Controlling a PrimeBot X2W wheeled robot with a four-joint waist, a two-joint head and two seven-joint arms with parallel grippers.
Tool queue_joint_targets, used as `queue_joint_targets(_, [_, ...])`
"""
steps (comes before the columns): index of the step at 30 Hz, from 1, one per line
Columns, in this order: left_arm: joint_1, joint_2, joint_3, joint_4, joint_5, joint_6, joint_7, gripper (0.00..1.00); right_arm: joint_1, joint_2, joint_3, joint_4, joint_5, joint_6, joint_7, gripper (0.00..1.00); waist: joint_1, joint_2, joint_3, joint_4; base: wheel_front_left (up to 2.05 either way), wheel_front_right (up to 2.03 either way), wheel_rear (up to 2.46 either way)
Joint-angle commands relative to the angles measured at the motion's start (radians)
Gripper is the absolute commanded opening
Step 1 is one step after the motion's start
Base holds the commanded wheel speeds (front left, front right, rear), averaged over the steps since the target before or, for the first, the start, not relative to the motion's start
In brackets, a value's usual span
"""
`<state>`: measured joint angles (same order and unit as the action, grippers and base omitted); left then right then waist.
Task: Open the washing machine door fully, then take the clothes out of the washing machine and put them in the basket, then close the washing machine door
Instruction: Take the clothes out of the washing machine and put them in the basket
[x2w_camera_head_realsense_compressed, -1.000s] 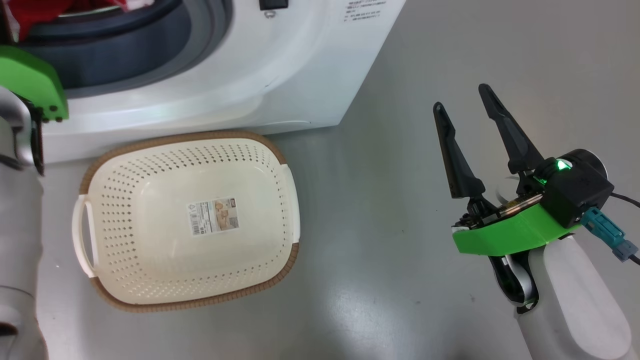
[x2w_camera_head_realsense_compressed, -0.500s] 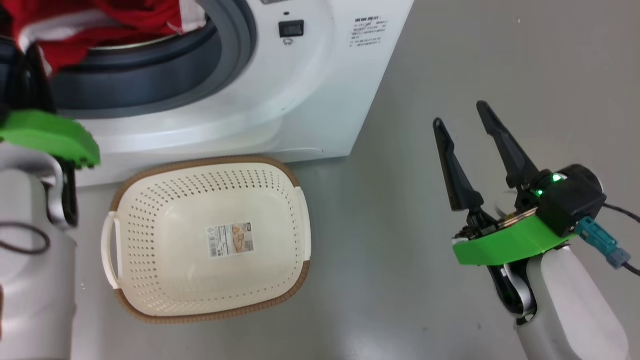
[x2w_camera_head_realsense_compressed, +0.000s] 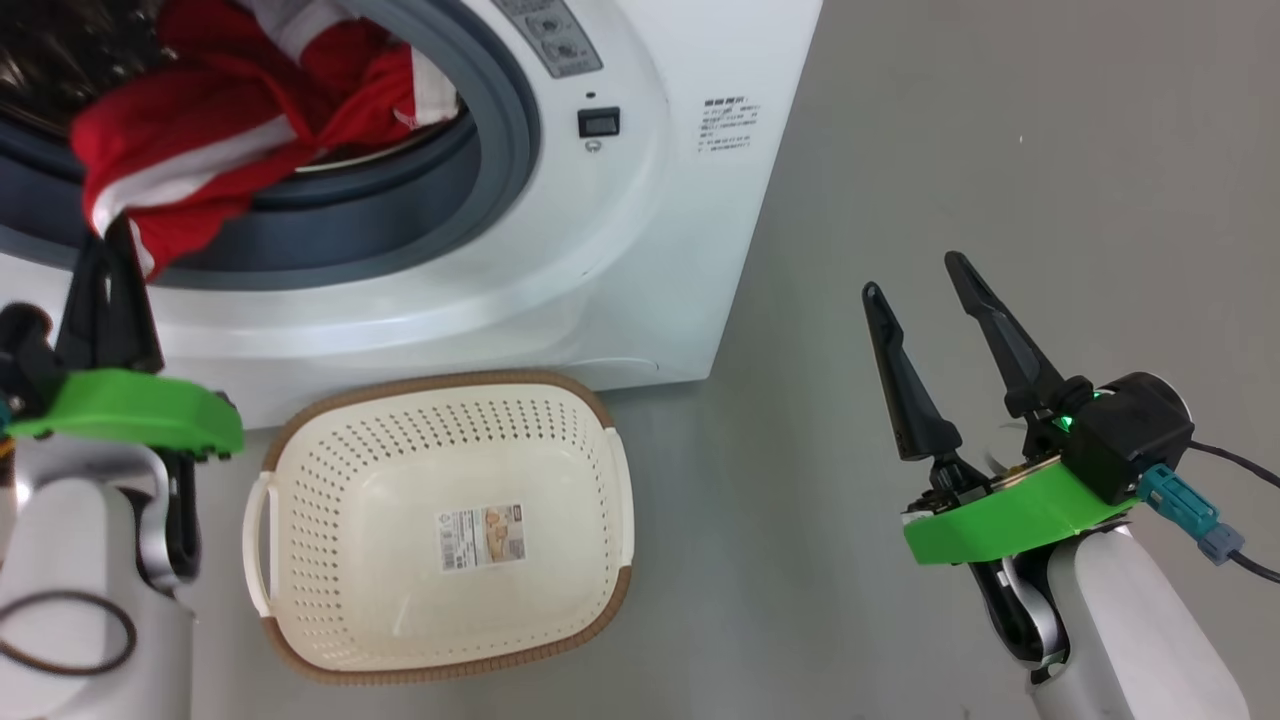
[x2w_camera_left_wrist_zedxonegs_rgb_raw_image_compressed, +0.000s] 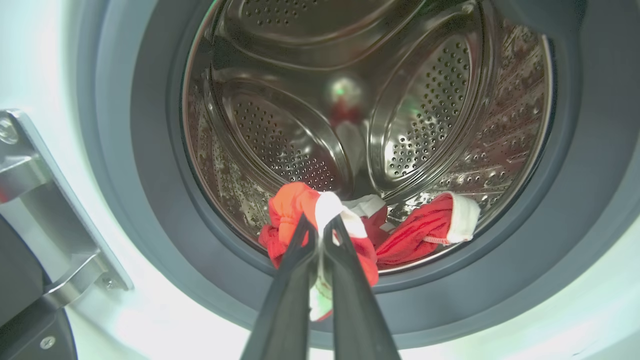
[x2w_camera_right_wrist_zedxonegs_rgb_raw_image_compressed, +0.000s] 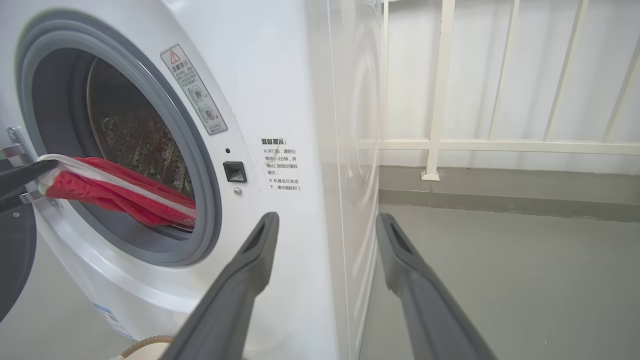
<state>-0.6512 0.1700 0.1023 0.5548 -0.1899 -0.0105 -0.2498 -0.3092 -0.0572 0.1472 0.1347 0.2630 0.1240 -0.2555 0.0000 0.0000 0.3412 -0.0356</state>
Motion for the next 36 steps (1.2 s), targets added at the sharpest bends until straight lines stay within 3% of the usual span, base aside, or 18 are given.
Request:
queue_joint_targets(1, [0.037,0.030,0.033,-0.062,-0.007,0.003,-0.012,0.00,0.010,0.004,0.027,-0.020,0.017,0.007,-0.006,1.00,0.0000,0.0000,-0.031,0.000,0.00,0.00,0.00])
queue_joint_targets(24, [0.410,-0.057,0.017,-0.718,-0.041,0.076,0.102,0.00,0.057,-0.004,0.044,-0.011,0.035,0.007,-0.006,1.00,0.0000,0.0000,-0.135,0.000,0.00,0.00,0.00])
queue_joint_targets(36, [0.489,-0.085,-0.033,-0.874,-0.048,0.106,0.129,0.00,0.062,-0.008,0.055,-0.012,0.036,0.007,-0.006,1.00,0.0000,0.0000,-0.136,0.011,0.00,0.00,0.00])
